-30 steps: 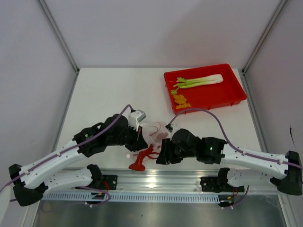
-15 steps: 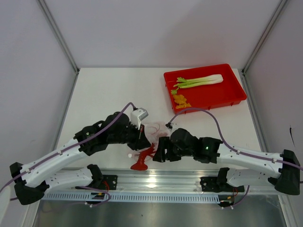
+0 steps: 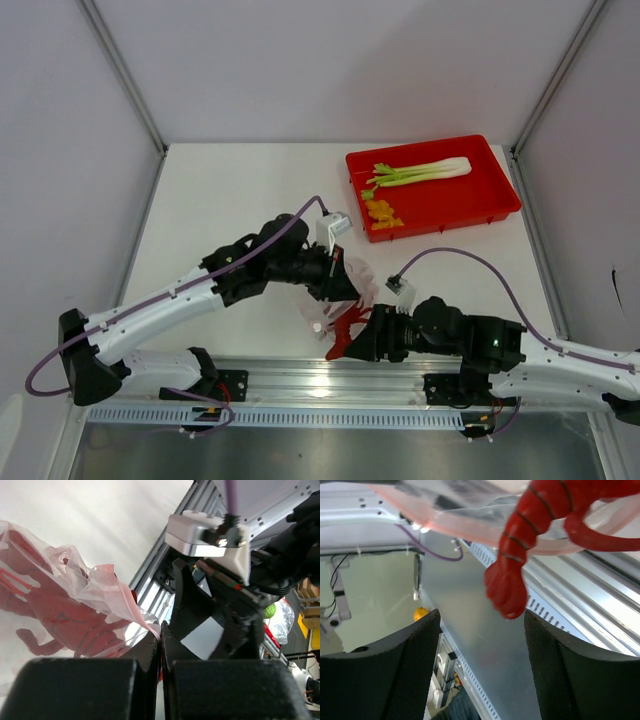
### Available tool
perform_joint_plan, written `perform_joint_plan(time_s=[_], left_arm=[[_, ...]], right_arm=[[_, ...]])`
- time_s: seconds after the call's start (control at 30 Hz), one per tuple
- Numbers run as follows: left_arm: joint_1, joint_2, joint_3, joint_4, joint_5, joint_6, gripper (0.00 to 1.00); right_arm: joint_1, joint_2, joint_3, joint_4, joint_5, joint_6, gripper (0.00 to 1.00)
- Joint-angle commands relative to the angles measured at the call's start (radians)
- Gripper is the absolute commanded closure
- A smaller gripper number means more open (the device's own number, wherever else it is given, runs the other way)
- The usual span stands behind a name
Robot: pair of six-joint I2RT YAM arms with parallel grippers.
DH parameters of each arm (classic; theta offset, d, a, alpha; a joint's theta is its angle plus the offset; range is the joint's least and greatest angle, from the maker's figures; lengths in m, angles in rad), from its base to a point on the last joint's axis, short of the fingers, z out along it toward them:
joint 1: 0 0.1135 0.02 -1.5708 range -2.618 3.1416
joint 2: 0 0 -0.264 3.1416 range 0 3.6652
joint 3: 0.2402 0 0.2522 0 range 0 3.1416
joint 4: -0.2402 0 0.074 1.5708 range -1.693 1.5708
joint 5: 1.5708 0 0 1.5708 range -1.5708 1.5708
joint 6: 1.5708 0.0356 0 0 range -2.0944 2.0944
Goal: Place the food in the zip-top bag and seal the zipper
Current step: Place the fake lobster in the zipper food storage bag.
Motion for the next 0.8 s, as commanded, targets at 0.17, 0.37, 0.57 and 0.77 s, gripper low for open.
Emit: perform_joint_plan(time_s=[0.17,0.37,0.57,0.77], left_arm=[[-0.005,0.029,0.098,0.093,0.076,-0.025,0.99],[-0.007,0.043,0.101,0.107,0.095,-0.032,0.99],[-0.007,0.044,0.093,0.110,0.107,-0.034,0.99],[-0.013,0.044,0.087,0.113,0.107,-0.037,0.99]], right_arm=[[0.045,-0.034,-0.015,-0.099,0.221,0.078,0.33],[0.051,0.046,-0.029,0.018,0.238,0.033,0.37],[0.058,0.098,0.022,0.020,0.292,-0.019,0.42],[0.060,0.092,0.030,0.038,0.297,-0.017,0.48]])
